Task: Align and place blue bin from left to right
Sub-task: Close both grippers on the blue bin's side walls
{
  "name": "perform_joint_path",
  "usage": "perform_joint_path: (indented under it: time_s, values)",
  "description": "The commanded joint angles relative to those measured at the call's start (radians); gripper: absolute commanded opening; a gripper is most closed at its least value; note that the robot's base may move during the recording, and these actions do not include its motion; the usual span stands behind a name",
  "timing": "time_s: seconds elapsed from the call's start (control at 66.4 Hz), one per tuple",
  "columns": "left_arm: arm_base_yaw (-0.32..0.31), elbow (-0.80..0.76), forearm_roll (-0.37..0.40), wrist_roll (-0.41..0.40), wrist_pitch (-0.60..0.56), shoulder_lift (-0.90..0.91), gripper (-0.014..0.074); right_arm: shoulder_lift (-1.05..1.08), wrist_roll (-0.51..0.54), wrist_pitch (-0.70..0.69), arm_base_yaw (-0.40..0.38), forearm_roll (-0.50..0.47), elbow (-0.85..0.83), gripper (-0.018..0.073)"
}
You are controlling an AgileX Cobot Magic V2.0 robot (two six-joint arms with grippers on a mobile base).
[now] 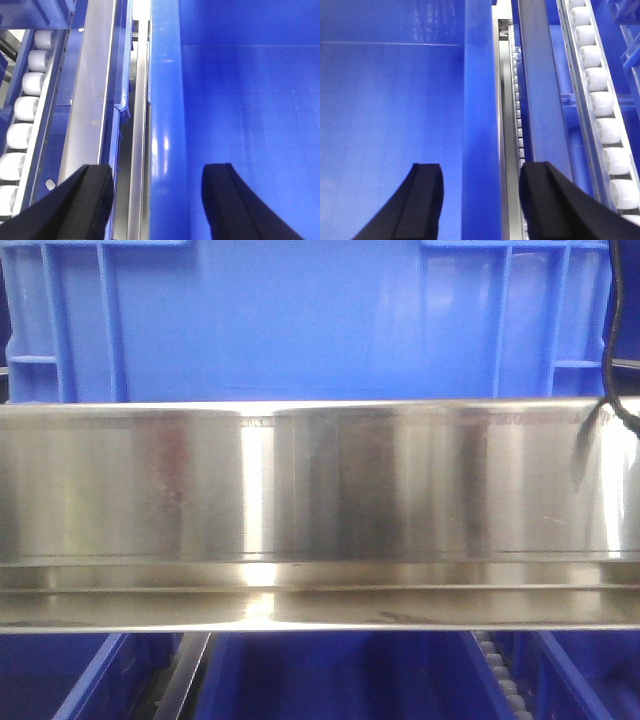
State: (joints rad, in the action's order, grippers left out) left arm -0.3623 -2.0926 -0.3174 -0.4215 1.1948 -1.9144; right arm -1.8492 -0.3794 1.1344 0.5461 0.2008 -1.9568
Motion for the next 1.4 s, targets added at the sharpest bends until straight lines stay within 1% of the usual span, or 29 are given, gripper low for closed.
perform_joint_path:
  time_s: [0.0,0.09,0.151,0.181,0.211,0.346,0.376,0.467,0.843,0.963,1.084,1.174,1.385]
  values:
    - [-0.004,-0.006,0.009,-0.009,0.002,0.007,0.0312,0.005,-0.001,-0.012,-0.004,0.009,-0.008,0.0243]
    - [-0.004,-0.006,0.009,-0.009,0.013,0.002,0.0274,0.005,-0.001,-0.012,-0.004,0.009,-0.008,0.0242]
    - [-0.004,-0.006,0.009,-0.009,0.024,-0.004,0.0221,0.005,-0.001,-0.012,-0.004,0.009,-0.008,0.0221]
    - [-0.004,-0.006,0.011,-0.009,0.026,-0.006,0.018,0.005,-0.001,-0.012,-0.004,0.009,-0.008,0.0195]
    - [-0.004,-0.006,0.016,-0.009,0.026,-0.008,0.0134,0.005,-0.001,-0.012,-0.004,0.009,-0.008,0.0167]
    - [-0.004,-0.006,0.022,-0.009,0.026,-0.008,-0.007,0.005,-0.001,-0.012,-0.004,0.009,-0.008,-0.0051]
    - [-0.004,-0.006,0.022,-0.009,0.026,-0.008,-0.0113,0.005,-0.001,-0.012,-0.004,0.009,-0.008,-0.0088]
    - [-0.004,-0.006,0.019,-0.009,0.026,-0.008,-0.0111,0.005,-0.001,-0.012,-0.004,0.009,-0.008,-0.0074]
    - [-0.004,-0.006,0.017,-0.009,0.026,-0.008,-0.0111,0.005,-0.001,-0.034,-0.004,0.009,-0.008,-0.0075]
    - [-0.004,-0.006,0.017,-0.006,0.011,-0.008,-0.0111,0.005,-0.001,-0.034,-0.004,0.009,-0.008,-0.0075]
    - [-0.004,-0.006,0.017,-0.004,0.026,-0.004,-0.0111,0.016,-0.001,-0.016,-0.003,0.009,-0.008,-0.0075]
    - [-0.011,-0.006,0.009,-0.01,0.026,0.015,-0.0111,0.036,-0.001,-0.012,0.003,0.009,-0.008,-0.0075]
    - [-0.048,-0.006,-0.024,-0.034,0.026,0.088,-0.0111,0.098,-0.038,-0.009,0.014,0.009,-0.008,-0.0075]
